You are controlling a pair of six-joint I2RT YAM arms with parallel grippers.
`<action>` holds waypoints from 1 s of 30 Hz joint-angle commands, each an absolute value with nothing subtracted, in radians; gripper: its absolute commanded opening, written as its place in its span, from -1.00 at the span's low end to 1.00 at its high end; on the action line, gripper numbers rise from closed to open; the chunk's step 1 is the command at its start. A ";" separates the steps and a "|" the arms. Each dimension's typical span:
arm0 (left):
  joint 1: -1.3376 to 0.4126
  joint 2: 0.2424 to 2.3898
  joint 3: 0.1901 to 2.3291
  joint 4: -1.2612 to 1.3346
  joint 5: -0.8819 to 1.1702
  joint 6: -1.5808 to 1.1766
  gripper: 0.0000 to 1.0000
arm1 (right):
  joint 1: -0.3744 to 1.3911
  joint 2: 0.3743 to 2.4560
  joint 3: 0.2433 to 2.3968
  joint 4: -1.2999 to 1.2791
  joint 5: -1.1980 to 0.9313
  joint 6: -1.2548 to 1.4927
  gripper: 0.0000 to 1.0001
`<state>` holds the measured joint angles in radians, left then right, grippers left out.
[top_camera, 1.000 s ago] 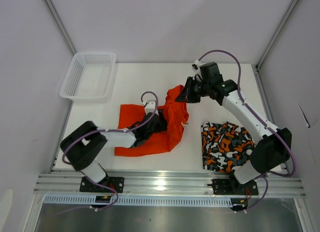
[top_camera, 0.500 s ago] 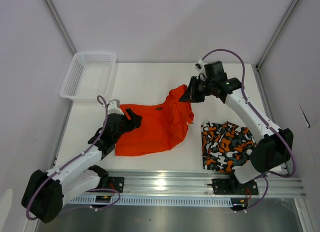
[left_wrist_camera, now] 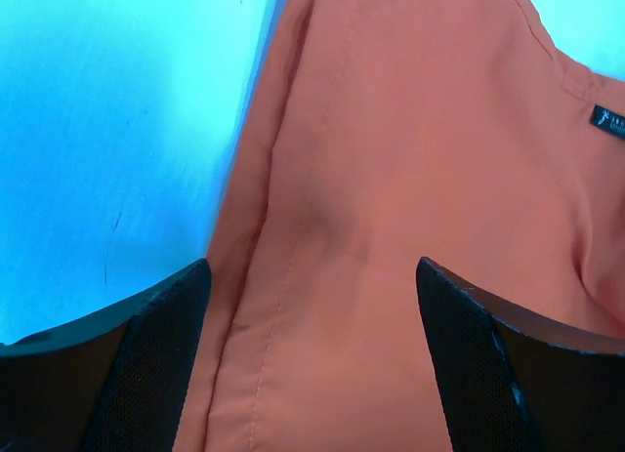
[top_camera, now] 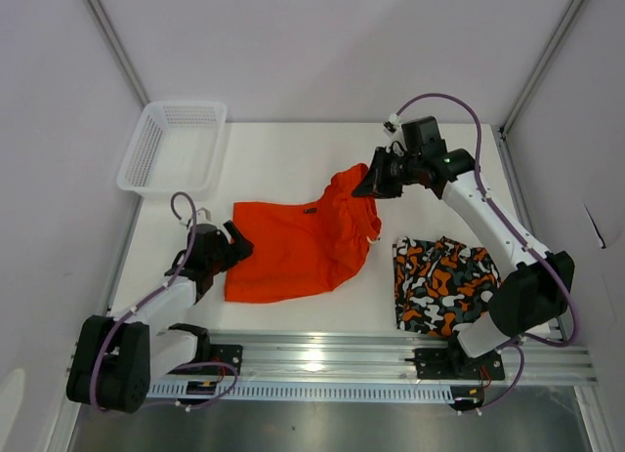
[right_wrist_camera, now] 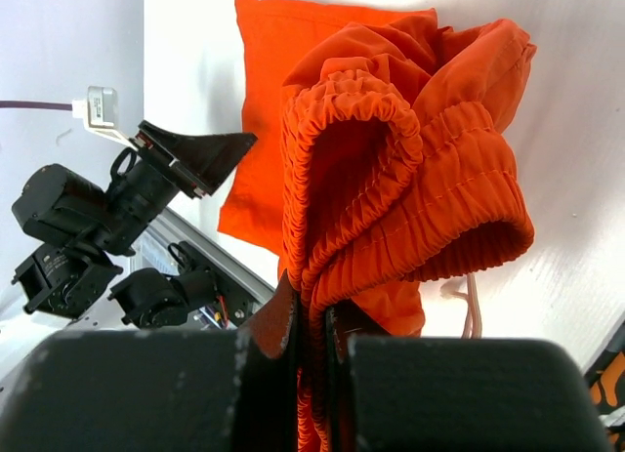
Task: Fold and stack the shorts
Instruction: Fold the shorts
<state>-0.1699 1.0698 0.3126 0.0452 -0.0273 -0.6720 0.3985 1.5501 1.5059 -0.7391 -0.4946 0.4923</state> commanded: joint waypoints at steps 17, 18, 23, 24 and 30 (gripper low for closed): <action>-0.334 1.218 0.267 0.277 0.023 -0.741 0.22 | 0.305 1.637 1.764 -1.020 -0.375 0.273 -0.91; -0.354 1.233 0.264 0.291 0.015 -0.750 0.22 | 0.304 1.646 1.793 -1.035 -0.365 0.264 -0.91; -0.437 1.315 0.238 0.405 0.005 -0.801 0.14 | 0.319 1.671 1.816 -1.063 -0.338 0.255 -0.91; -0.442 1.328 0.238 0.410 0.005 -0.802 0.13 | 0.325 1.672 1.815 -1.060 -0.330 0.264 -0.91; -0.465 1.283 0.232 0.377 -0.055 -0.795 0.05 | 0.396 1.669 1.809 -0.993 -0.362 0.328 -0.91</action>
